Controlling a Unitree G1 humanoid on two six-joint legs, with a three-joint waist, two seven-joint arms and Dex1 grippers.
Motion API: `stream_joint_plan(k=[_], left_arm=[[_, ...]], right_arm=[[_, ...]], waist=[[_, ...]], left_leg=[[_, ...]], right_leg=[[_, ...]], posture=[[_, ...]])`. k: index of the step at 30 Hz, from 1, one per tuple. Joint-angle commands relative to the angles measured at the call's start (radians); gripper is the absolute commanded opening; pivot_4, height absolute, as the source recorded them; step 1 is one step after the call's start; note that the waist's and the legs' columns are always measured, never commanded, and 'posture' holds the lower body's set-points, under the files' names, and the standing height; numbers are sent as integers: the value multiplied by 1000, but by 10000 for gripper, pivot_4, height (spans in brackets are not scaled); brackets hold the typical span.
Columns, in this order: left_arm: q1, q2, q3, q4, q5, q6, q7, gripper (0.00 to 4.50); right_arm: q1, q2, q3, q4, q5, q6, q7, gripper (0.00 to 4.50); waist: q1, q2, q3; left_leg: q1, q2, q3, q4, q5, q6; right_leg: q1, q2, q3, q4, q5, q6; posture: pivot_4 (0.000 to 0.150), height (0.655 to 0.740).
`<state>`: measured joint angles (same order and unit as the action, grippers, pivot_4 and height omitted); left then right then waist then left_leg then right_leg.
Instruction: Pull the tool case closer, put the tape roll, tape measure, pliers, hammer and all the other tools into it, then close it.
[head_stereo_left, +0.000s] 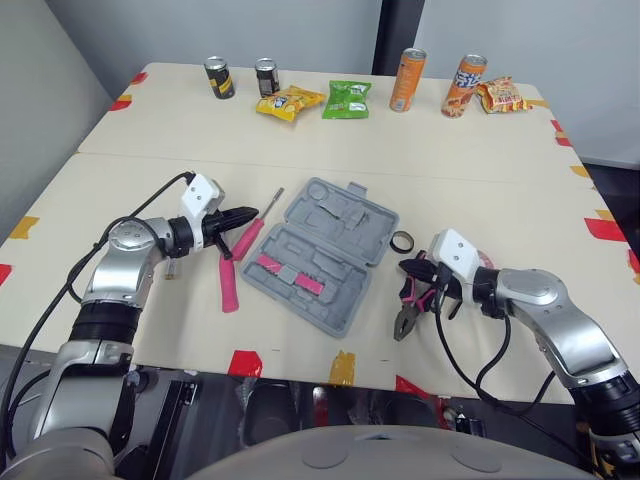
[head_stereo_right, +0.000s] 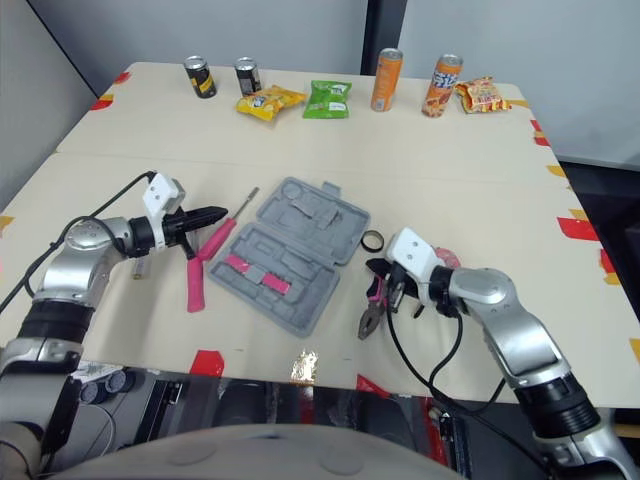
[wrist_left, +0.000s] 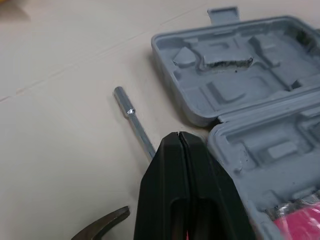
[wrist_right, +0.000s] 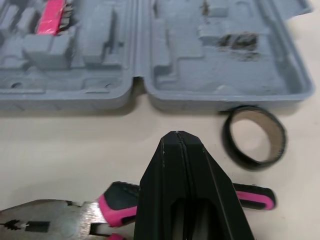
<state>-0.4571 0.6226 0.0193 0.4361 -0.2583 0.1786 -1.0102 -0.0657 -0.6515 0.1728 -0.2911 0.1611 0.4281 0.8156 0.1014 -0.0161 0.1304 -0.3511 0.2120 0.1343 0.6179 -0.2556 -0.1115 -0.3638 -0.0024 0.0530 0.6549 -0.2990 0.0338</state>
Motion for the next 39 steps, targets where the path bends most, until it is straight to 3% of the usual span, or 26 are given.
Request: stream_joint_plan(k=[1,15,39], left_arm=[[-59,-17,-9,68,22,-5,2,457],[-260,-85,-79,372,133,-137,-79,457],[-403,-133,-156,620,278,-275,-172,457]], right_arm=[[-34,13,31,-40,-17,28,-12,0],[-124,73,138,4,-72,126,-36,0],[-130,109,149,12,-78,149,-61,0]], waist=[[0,0,0],[6,0,0],[8,0,0]], left_leg=[[0,0,0,0,0,0],[-2,0,-2,3,0,-1],[-4,0,-3,6,0,-1]], right_leg=[[0,0,0,0,0,0],[1,0,-1,2,0,0],[1,0,-2,3,0,-1]], posture=[[1500,7385],[1500,7385],[1500,7385]])
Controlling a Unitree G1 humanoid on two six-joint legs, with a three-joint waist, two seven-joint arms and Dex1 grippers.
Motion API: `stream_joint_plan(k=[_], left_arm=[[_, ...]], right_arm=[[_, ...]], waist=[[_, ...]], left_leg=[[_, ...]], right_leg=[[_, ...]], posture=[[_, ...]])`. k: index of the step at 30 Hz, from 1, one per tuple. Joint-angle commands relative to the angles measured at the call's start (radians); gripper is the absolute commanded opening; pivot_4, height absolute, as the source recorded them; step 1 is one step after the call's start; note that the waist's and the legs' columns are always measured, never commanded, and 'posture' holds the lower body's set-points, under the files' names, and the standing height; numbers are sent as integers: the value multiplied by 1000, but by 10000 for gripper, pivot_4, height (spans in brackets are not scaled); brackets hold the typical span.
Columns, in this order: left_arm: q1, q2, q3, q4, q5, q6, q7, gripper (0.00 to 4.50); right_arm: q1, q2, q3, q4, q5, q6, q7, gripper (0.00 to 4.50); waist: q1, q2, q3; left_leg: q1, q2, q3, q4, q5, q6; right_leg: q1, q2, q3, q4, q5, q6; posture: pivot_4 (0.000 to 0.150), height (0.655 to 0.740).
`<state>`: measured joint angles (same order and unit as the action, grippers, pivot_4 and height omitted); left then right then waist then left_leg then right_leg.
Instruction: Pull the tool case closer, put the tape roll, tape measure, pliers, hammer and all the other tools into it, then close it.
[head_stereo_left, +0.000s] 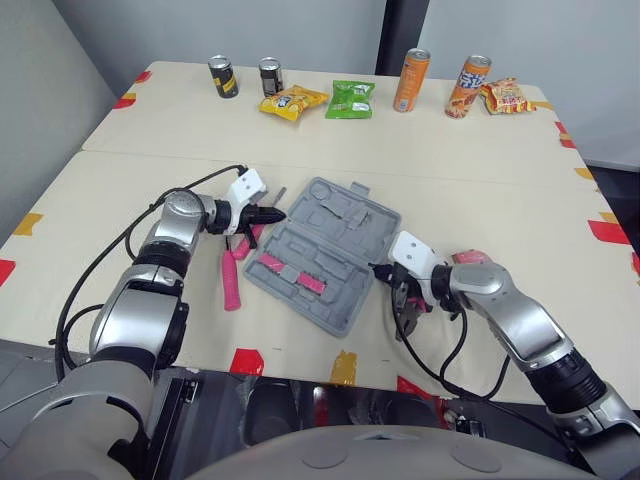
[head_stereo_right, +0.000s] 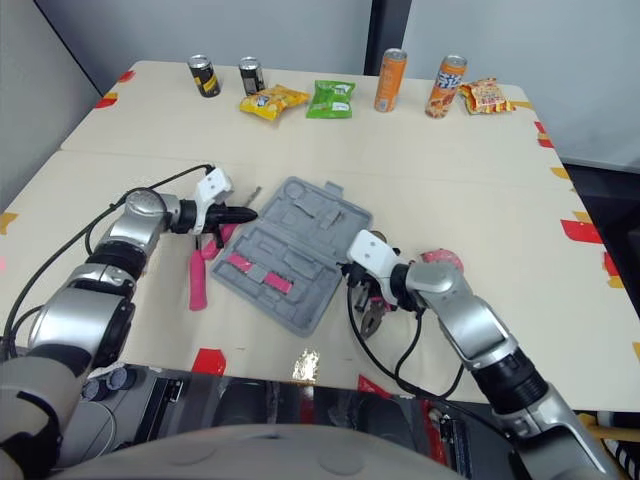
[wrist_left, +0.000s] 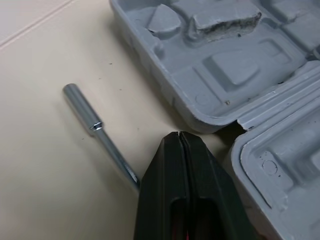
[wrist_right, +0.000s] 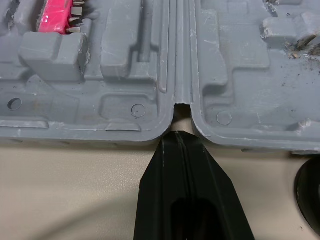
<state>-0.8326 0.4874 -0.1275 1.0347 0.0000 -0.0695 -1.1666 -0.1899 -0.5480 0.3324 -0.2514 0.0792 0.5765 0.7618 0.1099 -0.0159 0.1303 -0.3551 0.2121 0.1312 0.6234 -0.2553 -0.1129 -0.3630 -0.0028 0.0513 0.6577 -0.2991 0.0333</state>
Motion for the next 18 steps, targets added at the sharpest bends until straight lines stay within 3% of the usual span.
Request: stream_joint_plan(k=[1,10,18], left_arm=[[-30,1,-13,28,25,-28,-24,457],[-41,-19,-28,58,50,-29,-64,457],[2,-15,-45,-37,27,62,-220,457]], right_arm=[[-5,6,-11,-29,3,1,-8,0],[4,12,-10,-35,6,1,-18,0],[3,5,-17,-30,18,-8,-1,0]], waist=[[0,0,0],[-1,1,0],[0,1,-1]], left_leg=[[-2,0,0,0,0,0],[-3,0,-2,2,0,0],[-3,0,-2,2,0,0]], right_leg=[[0,0,0,0,0,0],[0,0,-2,0,0,0],[0,0,-2,1,0,0]], posture=[[1500,7385],[1500,7385],[1500,7385]])
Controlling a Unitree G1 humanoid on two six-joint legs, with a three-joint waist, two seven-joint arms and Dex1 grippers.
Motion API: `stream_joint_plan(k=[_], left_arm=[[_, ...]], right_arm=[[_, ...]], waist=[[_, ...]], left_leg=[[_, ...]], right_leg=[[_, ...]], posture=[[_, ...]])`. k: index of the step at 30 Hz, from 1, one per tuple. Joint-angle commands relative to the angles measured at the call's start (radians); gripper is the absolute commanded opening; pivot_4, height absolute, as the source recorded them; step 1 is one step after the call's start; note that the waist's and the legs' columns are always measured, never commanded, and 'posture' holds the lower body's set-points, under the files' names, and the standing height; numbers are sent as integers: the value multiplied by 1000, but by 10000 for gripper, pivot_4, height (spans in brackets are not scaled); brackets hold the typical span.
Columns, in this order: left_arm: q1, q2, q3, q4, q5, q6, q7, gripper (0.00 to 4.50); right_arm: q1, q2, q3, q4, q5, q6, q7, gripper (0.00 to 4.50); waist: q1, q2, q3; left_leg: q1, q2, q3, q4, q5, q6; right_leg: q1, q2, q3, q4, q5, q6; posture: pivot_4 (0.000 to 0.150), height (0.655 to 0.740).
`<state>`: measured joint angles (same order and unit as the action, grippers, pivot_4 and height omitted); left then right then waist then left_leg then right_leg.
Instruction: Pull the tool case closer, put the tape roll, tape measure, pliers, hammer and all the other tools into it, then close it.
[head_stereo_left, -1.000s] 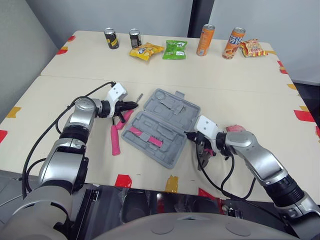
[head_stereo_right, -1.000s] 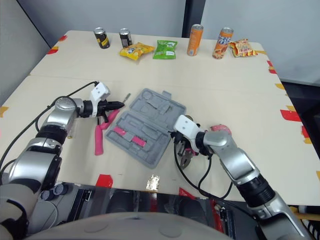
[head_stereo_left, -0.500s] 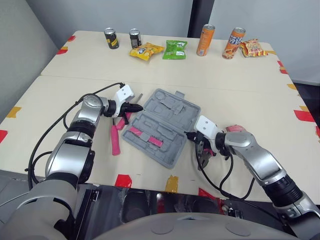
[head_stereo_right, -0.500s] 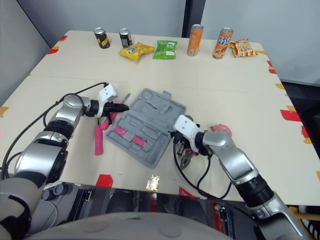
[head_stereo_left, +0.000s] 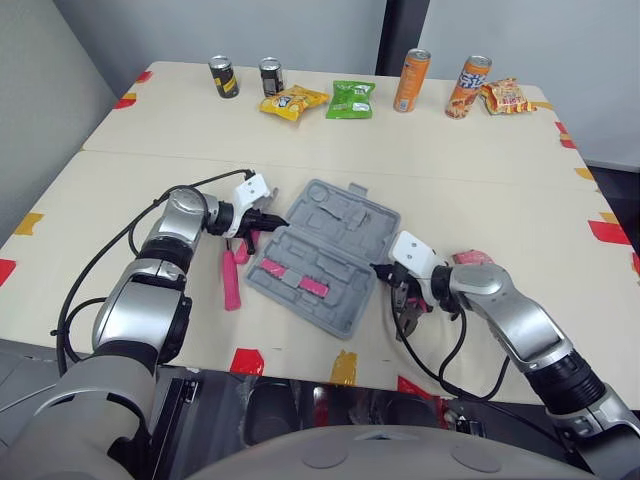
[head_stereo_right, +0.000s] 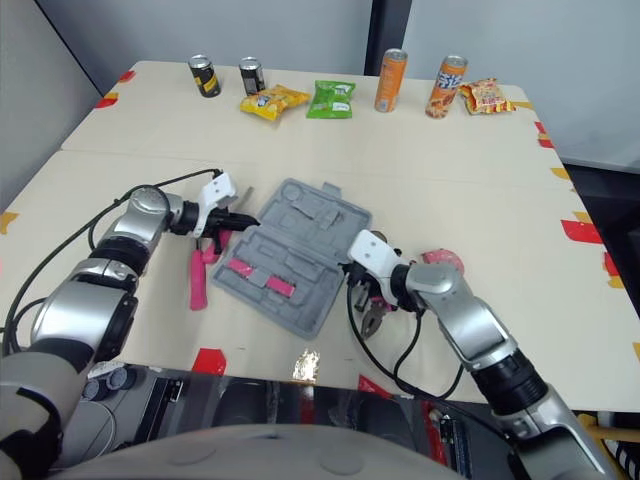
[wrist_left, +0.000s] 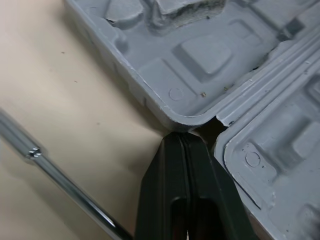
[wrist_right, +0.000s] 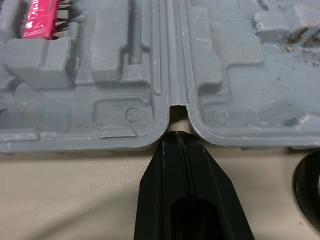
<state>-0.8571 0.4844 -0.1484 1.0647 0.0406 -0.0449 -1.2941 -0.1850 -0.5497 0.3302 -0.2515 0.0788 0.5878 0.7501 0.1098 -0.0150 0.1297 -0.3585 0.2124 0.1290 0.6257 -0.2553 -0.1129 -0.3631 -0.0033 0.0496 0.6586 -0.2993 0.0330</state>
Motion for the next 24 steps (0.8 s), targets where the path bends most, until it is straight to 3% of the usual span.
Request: stream_joint_plan(k=[1,14,24], left_arm=[[37,-8,-26,-91,-18,56,-111,457],[287,76,-55,-626,-87,380,-175,457],[493,178,-48,-966,-131,580,-104,457]], right_arm=[[-3,4,-17,-29,21,-20,14,0],[34,-57,-38,-57,66,-48,118,0],[69,-65,-22,-98,75,-41,154,0]], waist=[[0,0,0],[-3,1,0],[-7,3,-1]], left_leg=[[0,0,0,0,0,0],[-1,0,-1,1,0,0],[-1,0,-2,1,0,0]], right_leg=[[0,0,0,0,0,0],[-1,-1,-2,3,-1,-2],[-1,0,-2,3,-2,-3]], posture=[[1500,7385],[1500,7385],[1500,7385]])
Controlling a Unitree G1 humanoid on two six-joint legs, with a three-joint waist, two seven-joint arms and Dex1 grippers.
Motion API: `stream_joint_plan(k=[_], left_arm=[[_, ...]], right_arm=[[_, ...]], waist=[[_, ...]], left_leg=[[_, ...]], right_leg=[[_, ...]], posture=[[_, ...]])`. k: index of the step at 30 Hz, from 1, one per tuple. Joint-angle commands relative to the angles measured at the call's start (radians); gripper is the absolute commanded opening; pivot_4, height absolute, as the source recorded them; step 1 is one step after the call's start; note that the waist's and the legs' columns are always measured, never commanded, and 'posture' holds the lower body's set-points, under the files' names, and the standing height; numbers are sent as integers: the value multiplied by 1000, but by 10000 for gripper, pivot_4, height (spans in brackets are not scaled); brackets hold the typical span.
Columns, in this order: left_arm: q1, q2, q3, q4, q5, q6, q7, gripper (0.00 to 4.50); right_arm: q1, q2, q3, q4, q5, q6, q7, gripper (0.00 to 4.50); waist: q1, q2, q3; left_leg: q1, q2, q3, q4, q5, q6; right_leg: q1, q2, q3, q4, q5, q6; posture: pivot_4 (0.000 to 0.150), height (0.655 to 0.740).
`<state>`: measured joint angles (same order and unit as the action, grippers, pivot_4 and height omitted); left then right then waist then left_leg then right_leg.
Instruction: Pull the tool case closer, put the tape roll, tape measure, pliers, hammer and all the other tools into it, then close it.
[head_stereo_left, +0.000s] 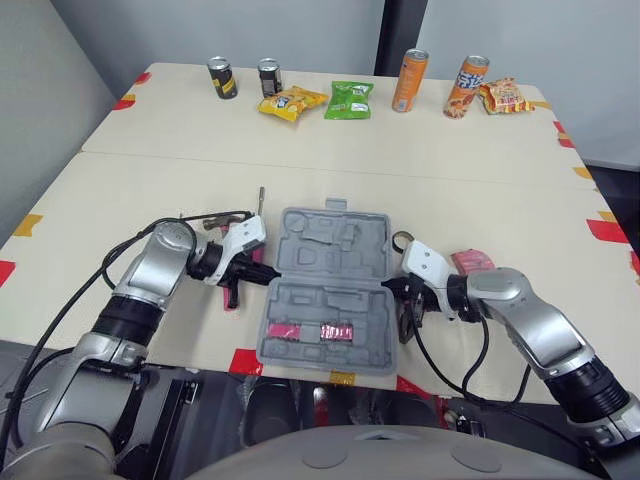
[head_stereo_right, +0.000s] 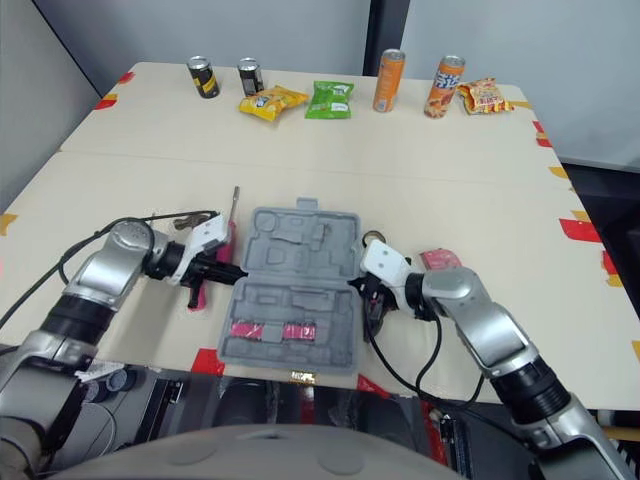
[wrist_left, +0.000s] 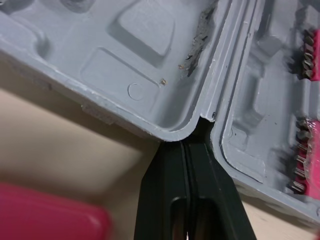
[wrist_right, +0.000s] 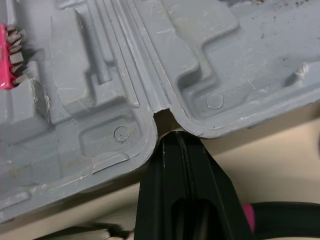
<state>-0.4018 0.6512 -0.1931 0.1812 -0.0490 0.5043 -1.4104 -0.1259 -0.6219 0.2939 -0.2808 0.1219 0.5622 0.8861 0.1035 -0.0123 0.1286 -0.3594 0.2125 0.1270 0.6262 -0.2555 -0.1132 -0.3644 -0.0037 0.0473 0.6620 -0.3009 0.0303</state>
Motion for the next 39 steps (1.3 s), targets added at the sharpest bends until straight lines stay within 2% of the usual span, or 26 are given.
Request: stream_joint_plan(k=[1,11,23,39], left_arm=[[57,19,4,-96,-46,38,25,457],[127,67,-5,-160,-88,47,66,457],[207,127,-39,-259,-142,74,47,457],[221,145,-81,-232,-136,23,59,457]], right_arm=[[18,4,19,-78,33,-10,24,0],[59,-29,38,-127,41,17,45,0],[87,-55,35,-161,46,42,45,0],[130,-87,42,-208,74,85,49,0]], waist=[[-2,1,0],[-8,3,-2],[-8,5,-3],[-9,12,-8]], left_leg=[[0,0,0,0,0,0],[1,0,0,-1,0,0],[1,0,0,-1,0,0],[1,0,0,-1,0,0]], right_leg=[[0,0,0,0,0,0],[0,0,0,0,0,0],[0,0,0,-1,0,0],[0,0,0,-5,0,0]], posture=[[1500,7385],[1500,7385],[1500,7385],[1500,7385]])
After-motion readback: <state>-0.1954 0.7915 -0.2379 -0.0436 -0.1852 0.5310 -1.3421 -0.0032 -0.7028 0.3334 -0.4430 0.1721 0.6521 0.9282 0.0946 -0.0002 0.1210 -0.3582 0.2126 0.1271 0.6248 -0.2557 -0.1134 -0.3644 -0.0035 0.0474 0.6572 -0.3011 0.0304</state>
